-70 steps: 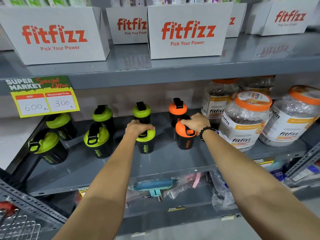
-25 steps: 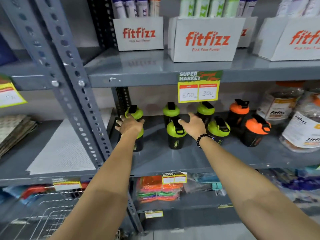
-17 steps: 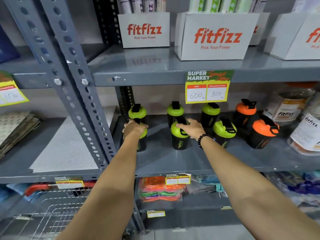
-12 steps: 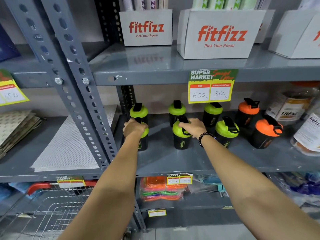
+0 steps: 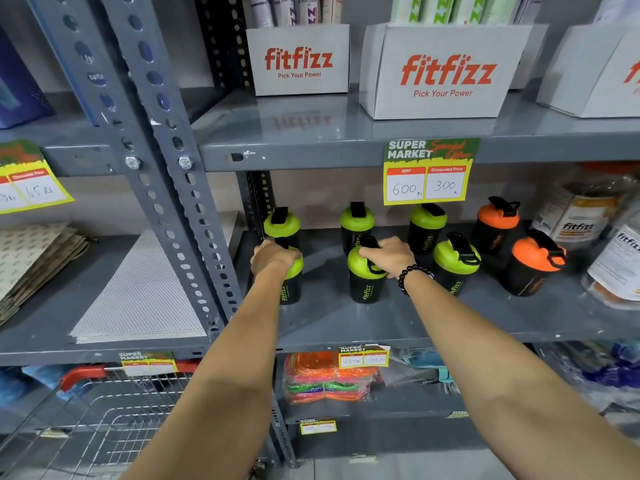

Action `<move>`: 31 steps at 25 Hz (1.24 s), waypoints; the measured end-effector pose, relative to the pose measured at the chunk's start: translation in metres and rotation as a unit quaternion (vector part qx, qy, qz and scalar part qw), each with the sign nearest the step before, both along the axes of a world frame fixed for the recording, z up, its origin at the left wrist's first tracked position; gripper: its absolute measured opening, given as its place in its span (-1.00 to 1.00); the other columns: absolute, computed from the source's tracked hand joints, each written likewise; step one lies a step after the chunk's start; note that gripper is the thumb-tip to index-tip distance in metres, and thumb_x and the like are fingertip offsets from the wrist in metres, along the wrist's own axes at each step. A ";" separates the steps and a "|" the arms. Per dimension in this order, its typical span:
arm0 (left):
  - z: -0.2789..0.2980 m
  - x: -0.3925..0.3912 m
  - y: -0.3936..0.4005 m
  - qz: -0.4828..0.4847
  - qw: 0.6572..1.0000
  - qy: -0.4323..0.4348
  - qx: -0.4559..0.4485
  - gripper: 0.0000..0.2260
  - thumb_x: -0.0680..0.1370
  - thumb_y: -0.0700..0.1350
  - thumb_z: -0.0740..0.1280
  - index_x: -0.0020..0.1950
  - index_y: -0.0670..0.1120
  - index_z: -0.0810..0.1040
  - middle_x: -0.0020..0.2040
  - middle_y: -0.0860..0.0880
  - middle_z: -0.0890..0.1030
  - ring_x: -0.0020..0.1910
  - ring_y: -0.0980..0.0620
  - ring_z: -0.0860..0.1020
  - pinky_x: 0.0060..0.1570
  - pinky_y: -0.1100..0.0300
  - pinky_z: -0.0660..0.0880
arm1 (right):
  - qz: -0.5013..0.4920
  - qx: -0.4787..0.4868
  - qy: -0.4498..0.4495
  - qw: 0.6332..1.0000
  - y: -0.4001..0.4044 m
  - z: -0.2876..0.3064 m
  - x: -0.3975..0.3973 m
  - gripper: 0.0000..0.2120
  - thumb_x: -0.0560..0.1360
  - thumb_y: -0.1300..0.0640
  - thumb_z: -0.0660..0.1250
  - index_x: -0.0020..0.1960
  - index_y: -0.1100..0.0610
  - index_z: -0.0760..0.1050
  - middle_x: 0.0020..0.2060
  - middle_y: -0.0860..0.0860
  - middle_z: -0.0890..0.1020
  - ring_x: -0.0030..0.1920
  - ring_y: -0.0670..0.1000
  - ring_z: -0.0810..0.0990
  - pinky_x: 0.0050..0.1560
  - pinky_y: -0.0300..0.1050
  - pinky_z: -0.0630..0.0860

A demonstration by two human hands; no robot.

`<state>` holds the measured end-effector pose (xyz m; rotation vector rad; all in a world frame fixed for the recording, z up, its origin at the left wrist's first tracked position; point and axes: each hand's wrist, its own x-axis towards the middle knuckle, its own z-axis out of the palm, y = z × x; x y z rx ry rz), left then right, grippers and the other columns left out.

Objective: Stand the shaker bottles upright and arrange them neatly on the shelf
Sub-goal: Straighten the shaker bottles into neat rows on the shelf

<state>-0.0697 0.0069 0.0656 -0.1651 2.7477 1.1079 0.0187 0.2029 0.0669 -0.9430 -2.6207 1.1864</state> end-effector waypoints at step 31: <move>-0.009 0.029 0.004 -0.054 0.980 0.156 -0.113 -0.26 0.54 0.22 0.21 0.50 -0.28 0.14 0.51 -0.26 0.23 0.50 -0.27 0.17 0.49 -0.15 0.13 | -0.039 0.054 0.073 0.995 -0.016 -0.009 0.045 -0.36 0.54 -0.14 0.22 0.47 0.20 0.21 0.40 0.20 0.39 0.39 0.19 0.37 0.31 0.06 0.37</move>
